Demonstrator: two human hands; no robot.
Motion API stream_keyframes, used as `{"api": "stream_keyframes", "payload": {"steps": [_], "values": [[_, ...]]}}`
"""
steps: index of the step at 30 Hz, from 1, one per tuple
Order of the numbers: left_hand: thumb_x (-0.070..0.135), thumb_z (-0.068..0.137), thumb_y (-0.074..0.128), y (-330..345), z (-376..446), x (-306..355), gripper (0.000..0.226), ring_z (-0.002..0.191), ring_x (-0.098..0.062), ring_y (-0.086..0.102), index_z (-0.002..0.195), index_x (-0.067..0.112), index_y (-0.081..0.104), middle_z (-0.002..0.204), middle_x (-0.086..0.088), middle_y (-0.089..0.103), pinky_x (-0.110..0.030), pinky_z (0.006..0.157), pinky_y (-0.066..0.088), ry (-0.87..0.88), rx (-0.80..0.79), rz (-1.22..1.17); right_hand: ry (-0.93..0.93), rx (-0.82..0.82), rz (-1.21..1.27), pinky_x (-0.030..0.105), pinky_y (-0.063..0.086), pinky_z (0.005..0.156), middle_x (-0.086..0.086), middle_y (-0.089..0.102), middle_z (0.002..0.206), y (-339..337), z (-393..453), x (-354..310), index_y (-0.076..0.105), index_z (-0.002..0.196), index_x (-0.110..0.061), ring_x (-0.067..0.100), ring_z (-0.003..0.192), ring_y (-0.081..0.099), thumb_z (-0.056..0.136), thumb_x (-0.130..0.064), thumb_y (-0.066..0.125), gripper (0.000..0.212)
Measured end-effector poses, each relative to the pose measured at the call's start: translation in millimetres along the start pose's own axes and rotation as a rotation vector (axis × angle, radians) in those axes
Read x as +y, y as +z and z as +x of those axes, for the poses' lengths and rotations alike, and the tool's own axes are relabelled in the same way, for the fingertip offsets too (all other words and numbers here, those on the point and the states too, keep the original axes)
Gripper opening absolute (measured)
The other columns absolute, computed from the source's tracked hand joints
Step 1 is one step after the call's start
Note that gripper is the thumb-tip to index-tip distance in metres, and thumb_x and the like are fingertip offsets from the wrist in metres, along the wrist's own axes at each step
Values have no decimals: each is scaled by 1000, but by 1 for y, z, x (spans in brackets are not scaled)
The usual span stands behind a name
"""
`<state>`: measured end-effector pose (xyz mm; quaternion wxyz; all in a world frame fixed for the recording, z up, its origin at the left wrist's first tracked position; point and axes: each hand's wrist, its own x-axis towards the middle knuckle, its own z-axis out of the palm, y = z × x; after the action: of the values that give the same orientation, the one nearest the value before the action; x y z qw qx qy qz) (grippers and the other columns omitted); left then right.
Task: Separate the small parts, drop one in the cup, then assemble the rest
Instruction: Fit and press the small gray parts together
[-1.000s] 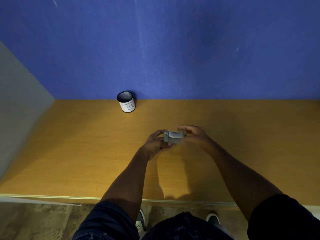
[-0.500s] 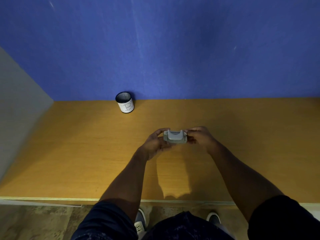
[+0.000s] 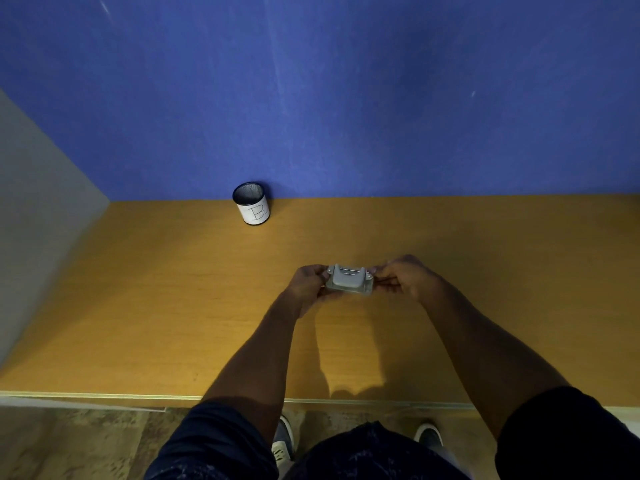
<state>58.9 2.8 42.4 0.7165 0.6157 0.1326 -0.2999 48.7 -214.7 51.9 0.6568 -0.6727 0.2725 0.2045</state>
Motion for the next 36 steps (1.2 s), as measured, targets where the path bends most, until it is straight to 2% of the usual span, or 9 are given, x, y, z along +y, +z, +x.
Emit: {"api": "stream_keyframes", "payload": {"steps": [5, 9, 14, 16, 21, 25, 28, 33, 36], "values": [[6, 105, 48, -2, 3, -1, 26, 80, -23, 69, 122, -7, 64, 106, -22, 67, -28, 60, 65, 29, 57, 85, -45, 12, -62, 20, 53, 43, 16, 71, 74, 4, -2, -4, 72, 74, 1, 19, 49, 70, 84, 13, 63, 18], [7, 105, 48, -6, 2, 0, 20, 77, -22, 71, 112, 4, 67, 101, -18, 70, -27, 60, 65, 47, 58, 81, -98, 1, -84, 25, 61, 54, 16, 72, 82, 6, 0, -4, 72, 79, -1, 22, 60, 72, 85, 7, 66, 12], [8, 103, 54, -7, 0, 2, 16, 77, -23, 70, 102, 5, 69, 90, -13, 71, -27, 58, 64, 65, 66, -13, -163, -133, -231, 26, 53, 62, 16, 75, 82, 2, 4, -3, 75, 88, -7, 18, 61, 73, 88, -3, 69, 7], [9, 100, 58, -6, 0, 4, 14, 75, -23, 69, 95, 6, 70, 88, -13, 70, -28, 58, 64, 76, 93, -37, -176, -181, -289, 25, 58, 60, 16, 74, 83, 1, 6, -3, 73, 90, -5, 15, 60, 72, 91, -1, 67, 7], [2, 96, 61, -3, 1, 7, 8, 86, -21, 74, 97, 2, 69, 93, -11, 76, -27, 70, 64, 134, 26, -194, -236, -176, -113, 29, 64, 69, 24, 69, 98, 7, 3, 10, 64, 98, 3, 27, 76, 72, 95, 6, 58, 7], [0, 96, 62, 0, 1, 9, 9, 78, -17, 74, 94, 5, 69, 86, -9, 75, -27, 73, 65, 216, 16, -98, -249, -202, -153, 23, 60, 61, 15, 71, 91, 9, -2, 16, 63, 98, -5, 17, 68, 74, 94, 6, 60, 12], [-2, 93, 65, 2, 0, 11, 7, 74, -14, 74, 97, 3, 69, 88, -9, 74, -26, 71, 64, 253, -4, 1, -361, -133, -276, 21, 53, 60, 3, 76, 91, 9, -2, 9, 70, 100, -19, 11, 72, 74, 96, -16, 65, 7], [-3, 92, 67, 3, 0, 8, 10, 78, -16, 71, 94, 6, 69, 89, -7, 74, -27, 71, 62, 259, -19, 64, -565, -45, -353, 17, 58, 64, 4, 75, 95, 9, 4, -5, 71, 116, -1, -3, 70, 70, 94, -8, 67, 24], [0, 91, 69, 0, 0, 8, 14, 80, -14, 70, 92, 13, 73, 83, 1, 77, -29, 78, 59, 235, -25, 84, -636, -45, -383, 15, 57, 74, 1, 75, 97, 9, 2, -7, 73, 112, -3, -4, 80, 70, 92, -5, 68, 21]]}}
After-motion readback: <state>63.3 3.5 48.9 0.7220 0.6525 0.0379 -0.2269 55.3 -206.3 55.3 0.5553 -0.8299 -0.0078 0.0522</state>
